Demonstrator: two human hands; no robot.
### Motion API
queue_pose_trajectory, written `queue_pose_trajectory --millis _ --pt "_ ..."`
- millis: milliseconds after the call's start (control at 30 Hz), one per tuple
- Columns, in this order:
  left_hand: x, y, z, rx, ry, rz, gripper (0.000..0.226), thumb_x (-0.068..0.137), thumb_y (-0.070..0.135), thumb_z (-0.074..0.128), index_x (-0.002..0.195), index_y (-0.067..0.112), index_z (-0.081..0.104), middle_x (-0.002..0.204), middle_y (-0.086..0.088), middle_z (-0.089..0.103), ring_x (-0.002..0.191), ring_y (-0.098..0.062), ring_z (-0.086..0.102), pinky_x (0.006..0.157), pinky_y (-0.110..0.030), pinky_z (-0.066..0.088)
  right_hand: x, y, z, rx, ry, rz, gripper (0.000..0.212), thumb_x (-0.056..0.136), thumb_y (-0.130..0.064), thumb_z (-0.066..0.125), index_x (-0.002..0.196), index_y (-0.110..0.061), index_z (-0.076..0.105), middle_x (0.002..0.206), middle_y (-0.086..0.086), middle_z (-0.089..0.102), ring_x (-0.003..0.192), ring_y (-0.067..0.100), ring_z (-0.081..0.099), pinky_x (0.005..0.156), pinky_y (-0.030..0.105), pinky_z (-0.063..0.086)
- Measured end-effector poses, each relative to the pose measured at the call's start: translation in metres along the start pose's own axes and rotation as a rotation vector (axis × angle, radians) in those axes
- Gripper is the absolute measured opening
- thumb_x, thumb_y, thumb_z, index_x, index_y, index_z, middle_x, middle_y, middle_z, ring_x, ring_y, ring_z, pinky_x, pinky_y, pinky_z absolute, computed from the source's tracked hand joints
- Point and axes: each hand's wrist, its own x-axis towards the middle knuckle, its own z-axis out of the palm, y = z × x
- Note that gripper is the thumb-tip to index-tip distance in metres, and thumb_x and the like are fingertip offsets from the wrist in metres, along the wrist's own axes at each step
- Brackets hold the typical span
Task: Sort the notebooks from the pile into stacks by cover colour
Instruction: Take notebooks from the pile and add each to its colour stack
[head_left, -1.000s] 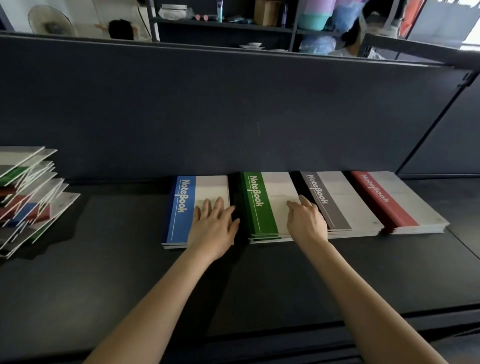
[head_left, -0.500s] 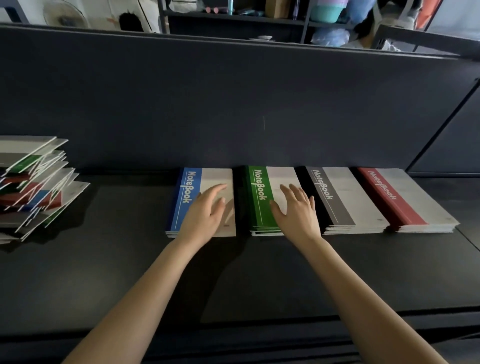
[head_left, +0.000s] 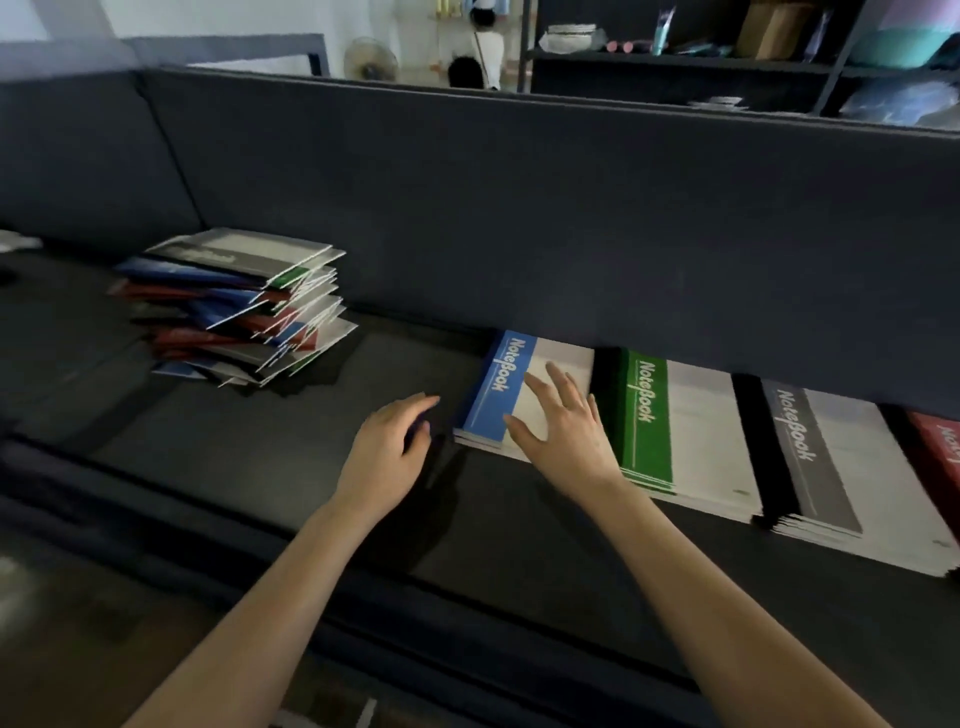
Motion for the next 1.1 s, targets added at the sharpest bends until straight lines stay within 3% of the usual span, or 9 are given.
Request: queue_pose_trajectory --millis 200,367,533,633,733,833,933,1100 --pt "-0.038 -0.014 -0.045 0.087 0.115 -0.154 0.035 0.097 0.009 0.051 0.13 0.015 0.057 0.136 -0.002 0.055 0.128 -0.015 0.047 0.109 -0.03 0.036 0.016 -0.051 0.028 0.099 -0.122 -0.129 0.063 0.095 -0.052 0.045 0.15 -0.03 0.023 0.16 -0.002 0.007 0.147 0.022 0.004 0.119 0.041 0.014" --pt "-0.074 -0.024 -0.08 0.199 0.176 -0.289 0.038 0.097 0.011 0.05 0.134 0.018 0.054 0.14 -0.001 0.051 0.133 -0.017 0.043 0.112 -0.033 0.031 0.021 -0.101 0.056 0.161 -0.204 -0.302 0.061 0.096 -0.048 0.045 0.149 -0.027 0.025 0.16 0.001 0.01 0.147 0.021 0.007 0.118 0.04 0.005" --pt "-0.107 -0.028 -0.11 0.218 0.253 -0.422 0.04 0.098 0.015 0.047 0.137 0.023 0.05 0.144 0.002 0.046 0.135 -0.015 0.037 0.114 -0.038 0.03 0.019 -0.148 0.074 0.274 -0.279 -0.414 0.058 0.097 -0.045 0.045 0.149 -0.025 0.027 0.16 0.001 0.009 0.146 0.023 0.009 0.12 0.043 0.01" --pt "-0.119 -0.037 -0.12 0.222 0.255 -0.47 0.04 0.099 0.016 0.046 0.137 0.025 0.049 0.145 0.004 0.044 0.138 -0.014 0.033 0.116 -0.032 0.024 0.021 -0.17 0.08 0.302 -0.308 -0.446 0.058 0.097 -0.044 0.045 0.149 -0.026 0.025 0.16 0.0 0.007 0.146 0.023 0.007 0.119 0.044 0.013" --pt "-0.113 -0.047 -0.126 0.217 0.273 -0.483 0.04 0.099 0.016 0.046 0.137 0.026 0.049 0.145 0.004 0.043 0.137 -0.015 0.034 0.115 -0.033 0.025 0.032 -0.181 0.082 0.314 -0.28 -0.487 0.058 0.097 -0.044 0.046 0.148 -0.024 0.028 0.159 0.001 0.01 0.146 0.022 0.01 0.119 0.043 0.012" --pt "-0.096 -0.056 -0.129 0.167 0.304 -0.456 0.041 0.098 0.015 0.048 0.137 0.027 0.049 0.145 0.004 0.044 0.133 -0.018 0.04 0.111 -0.043 0.034 0.053 -0.181 0.079 0.36 -0.204 -0.473 0.055 0.096 -0.042 0.049 0.146 -0.024 0.033 0.158 0.0 0.017 0.143 0.023 0.022 0.115 0.043 0.025" --pt "-0.074 -0.064 -0.127 0.144 0.308 -0.437 0.041 0.099 0.015 0.047 0.138 0.026 0.048 0.146 0.004 0.043 0.138 -0.014 0.033 0.116 -0.036 0.026 0.08 -0.176 0.075 0.384 -0.109 -0.441 0.052 0.096 -0.035 0.052 0.144 -0.021 0.038 0.155 0.002 0.026 0.14 0.022 0.03 0.11 0.034 0.029" --pt "-0.043 -0.082 -0.126 0.109 0.277 -0.41 0.041 0.098 0.014 0.046 0.138 0.023 0.048 0.146 0.003 0.043 0.138 -0.013 0.031 0.113 -0.027 0.021 0.127 -0.183 0.074 0.352 -0.062 -0.42 0.049 0.097 -0.035 0.051 0.142 -0.018 0.041 0.153 0.006 0.029 0.139 0.023 0.032 0.11 0.035 0.033"
